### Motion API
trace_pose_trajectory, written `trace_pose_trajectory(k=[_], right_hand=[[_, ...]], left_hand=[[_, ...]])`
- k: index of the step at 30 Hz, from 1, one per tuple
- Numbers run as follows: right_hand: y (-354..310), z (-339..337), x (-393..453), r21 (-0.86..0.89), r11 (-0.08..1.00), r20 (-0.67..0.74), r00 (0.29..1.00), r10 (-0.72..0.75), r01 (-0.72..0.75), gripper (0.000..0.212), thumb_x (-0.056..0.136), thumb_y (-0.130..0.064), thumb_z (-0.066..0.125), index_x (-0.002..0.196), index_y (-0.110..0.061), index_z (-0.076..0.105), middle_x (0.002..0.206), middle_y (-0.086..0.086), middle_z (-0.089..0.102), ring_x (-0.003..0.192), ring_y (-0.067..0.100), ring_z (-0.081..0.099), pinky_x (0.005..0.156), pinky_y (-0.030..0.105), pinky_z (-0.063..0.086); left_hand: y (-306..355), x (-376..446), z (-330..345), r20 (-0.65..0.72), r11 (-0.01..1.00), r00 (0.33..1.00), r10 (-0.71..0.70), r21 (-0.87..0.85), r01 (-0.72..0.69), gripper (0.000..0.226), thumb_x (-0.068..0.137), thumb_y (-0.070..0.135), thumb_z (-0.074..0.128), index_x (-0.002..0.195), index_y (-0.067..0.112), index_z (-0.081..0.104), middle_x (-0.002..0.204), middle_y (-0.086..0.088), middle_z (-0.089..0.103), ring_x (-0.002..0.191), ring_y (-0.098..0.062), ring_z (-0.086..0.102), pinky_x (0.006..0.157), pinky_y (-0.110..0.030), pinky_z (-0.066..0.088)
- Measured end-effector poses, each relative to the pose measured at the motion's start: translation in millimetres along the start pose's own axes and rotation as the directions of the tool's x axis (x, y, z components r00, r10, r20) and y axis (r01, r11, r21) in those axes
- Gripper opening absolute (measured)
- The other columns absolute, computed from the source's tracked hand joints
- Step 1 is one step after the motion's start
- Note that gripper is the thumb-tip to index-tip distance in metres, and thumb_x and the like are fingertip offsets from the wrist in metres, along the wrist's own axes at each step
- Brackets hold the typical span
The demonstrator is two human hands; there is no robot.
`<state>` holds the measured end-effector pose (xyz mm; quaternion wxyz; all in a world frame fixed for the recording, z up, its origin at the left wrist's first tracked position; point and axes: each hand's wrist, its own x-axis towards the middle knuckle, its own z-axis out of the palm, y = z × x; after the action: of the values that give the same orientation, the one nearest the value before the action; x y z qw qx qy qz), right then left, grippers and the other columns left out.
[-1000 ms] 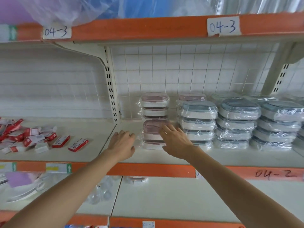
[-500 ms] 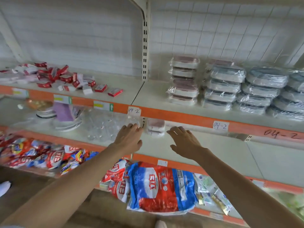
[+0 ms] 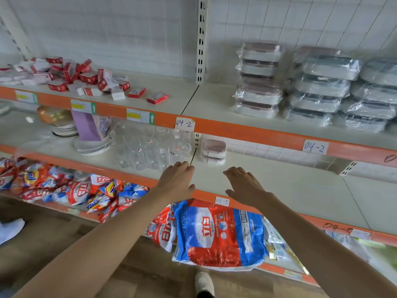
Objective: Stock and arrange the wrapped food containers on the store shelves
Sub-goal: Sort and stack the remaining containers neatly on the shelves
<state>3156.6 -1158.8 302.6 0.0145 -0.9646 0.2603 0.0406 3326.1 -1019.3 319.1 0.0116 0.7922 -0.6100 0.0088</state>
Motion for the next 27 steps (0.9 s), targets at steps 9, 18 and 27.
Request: trace_pose_trajectory(k=[9,18,27], right_hand=[[49.4,124.8,121.6,0.098,0.994,-0.037,0.998,0.050,-0.047,0.073,0.090,-0.039,0.057,0.147,-0.011,0.020,0.150,0.004,0.026,0.136,0.022,0.026,0.108,0.037,0.030],[110.3,168.9,270.6,0.238,0.961,-0.169,0.969,0.181,-0.138,0.094,0.080,-0.050,0.066,0.146,-0.006,0.016,0.155,0.007,0.015,0.141,0.024,0.014,0.113,0.040,0.024],[141.3,185.8,275.3,0.267,0.955,-0.227,0.954,0.194,-0.130,0.105,0.065,-0.046,0.079,0.143,-0.009,0.020,0.134,0.012,0.024,0.126,0.029,0.027,0.105,0.037,0.031]], left_hand=[[-30.9,103.6,129.1,0.012,0.973,0.995,-0.100,-0.207,0.101,0.041,0.091,0.031,0.052,0.123,0.006,0.046,0.120,-0.006,0.048,0.112,-0.023,0.049,0.086,-0.036,0.046],[-54.2,188.4,231.4,-0.117,0.952,0.986,-0.119,-0.294,0.080,0.058,0.095,0.032,0.047,0.145,0.010,0.028,0.144,-0.002,0.037,0.132,-0.017,0.035,0.102,-0.029,0.034],[-71.9,252.0,242.0,-0.058,0.963,0.985,-0.160,-0.227,0.143,0.070,0.090,0.034,0.056,0.145,0.004,0.024,0.149,-0.010,0.030,0.136,-0.025,0.032,0.106,-0.037,0.035]])
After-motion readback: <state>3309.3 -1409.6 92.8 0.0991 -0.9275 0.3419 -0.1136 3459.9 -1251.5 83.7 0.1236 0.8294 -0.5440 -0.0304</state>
